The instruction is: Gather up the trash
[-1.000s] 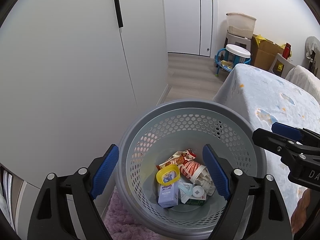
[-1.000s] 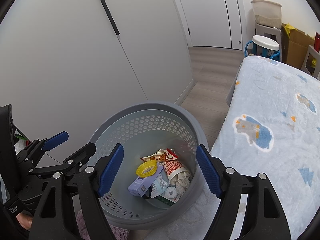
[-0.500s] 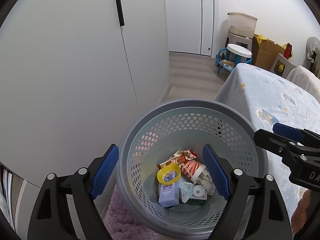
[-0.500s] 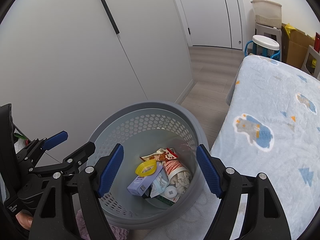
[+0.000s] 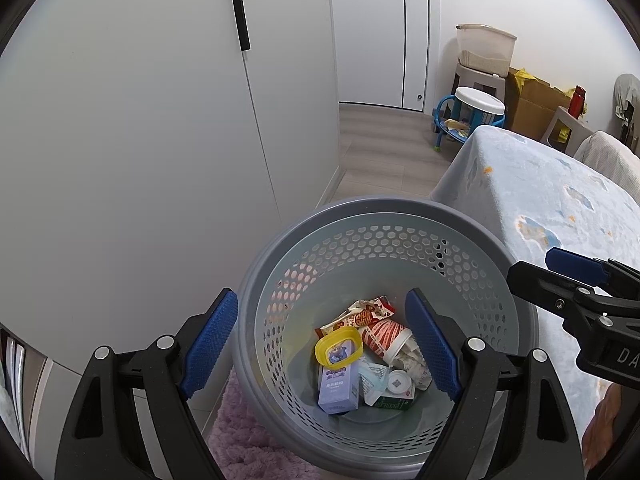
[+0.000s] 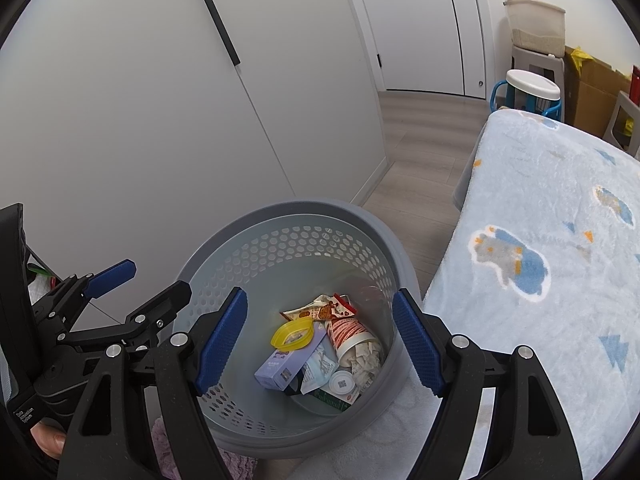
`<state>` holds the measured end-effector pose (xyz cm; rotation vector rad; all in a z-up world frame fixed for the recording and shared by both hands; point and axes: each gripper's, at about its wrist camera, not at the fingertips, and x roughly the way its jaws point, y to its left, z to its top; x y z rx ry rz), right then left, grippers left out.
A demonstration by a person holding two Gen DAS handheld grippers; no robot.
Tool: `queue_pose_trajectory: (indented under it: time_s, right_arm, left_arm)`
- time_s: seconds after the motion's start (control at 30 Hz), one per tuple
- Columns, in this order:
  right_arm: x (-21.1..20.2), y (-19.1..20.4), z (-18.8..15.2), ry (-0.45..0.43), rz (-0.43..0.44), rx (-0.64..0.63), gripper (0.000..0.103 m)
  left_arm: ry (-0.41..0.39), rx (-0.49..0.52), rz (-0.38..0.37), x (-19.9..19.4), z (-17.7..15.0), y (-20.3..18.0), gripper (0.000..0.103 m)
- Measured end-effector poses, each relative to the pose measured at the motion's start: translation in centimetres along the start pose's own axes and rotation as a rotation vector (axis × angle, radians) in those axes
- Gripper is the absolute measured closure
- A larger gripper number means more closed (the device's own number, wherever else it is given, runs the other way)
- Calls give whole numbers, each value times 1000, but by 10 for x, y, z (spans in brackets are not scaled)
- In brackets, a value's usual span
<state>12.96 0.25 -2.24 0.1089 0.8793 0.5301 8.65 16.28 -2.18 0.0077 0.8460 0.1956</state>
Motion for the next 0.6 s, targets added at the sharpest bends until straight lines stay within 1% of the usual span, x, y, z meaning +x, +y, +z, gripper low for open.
queue_pose_trajectory:
  time_s: [0.6]
  right_arm:
    - [0, 2, -2, 4, -1, -2, 29]
  left_arm:
    - [5, -8, 5, 4, -2, 4, 21]
